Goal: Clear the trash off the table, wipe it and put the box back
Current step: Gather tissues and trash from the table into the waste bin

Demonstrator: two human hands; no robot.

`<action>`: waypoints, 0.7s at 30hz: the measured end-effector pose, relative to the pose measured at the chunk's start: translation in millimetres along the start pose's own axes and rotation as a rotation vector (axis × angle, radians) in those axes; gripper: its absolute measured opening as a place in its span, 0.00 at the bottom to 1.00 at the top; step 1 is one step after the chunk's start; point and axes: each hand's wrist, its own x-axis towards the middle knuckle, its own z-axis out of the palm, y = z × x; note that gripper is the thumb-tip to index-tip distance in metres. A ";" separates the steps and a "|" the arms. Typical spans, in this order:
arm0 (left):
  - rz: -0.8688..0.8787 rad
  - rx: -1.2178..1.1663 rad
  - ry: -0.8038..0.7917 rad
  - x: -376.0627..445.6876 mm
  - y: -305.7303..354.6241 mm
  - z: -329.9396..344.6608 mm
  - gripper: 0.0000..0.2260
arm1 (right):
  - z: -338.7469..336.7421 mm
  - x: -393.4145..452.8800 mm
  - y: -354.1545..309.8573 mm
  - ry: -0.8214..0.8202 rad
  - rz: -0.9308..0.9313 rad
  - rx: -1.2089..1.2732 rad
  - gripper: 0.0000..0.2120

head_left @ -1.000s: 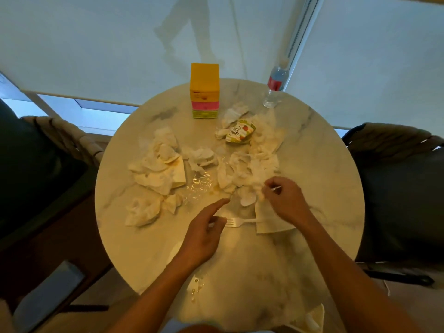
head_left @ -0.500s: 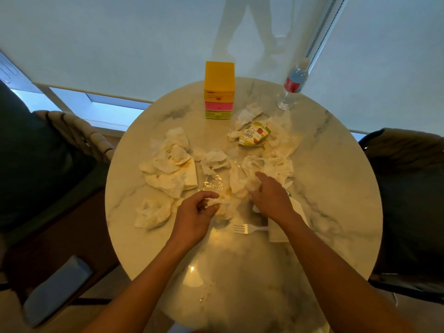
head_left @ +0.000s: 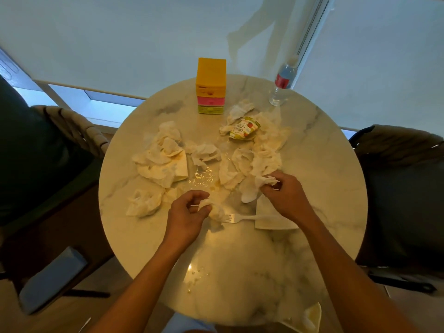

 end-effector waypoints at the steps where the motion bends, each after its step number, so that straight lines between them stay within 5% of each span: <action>1: -0.009 -0.004 0.002 -3.8 2.6 4.3 0.12 | -8.5 -10.1 1.2 -0.010 0.019 0.080 0.04; 9: 0.004 -0.020 -0.073 -67.8 10.8 84.3 0.11 | -84.4 -112.7 66.8 0.102 0.186 0.416 0.12; 21: -0.015 0.202 -0.454 -198.9 -70.5 260.3 0.05 | -155.3 -262.1 287.3 0.341 0.599 0.200 0.07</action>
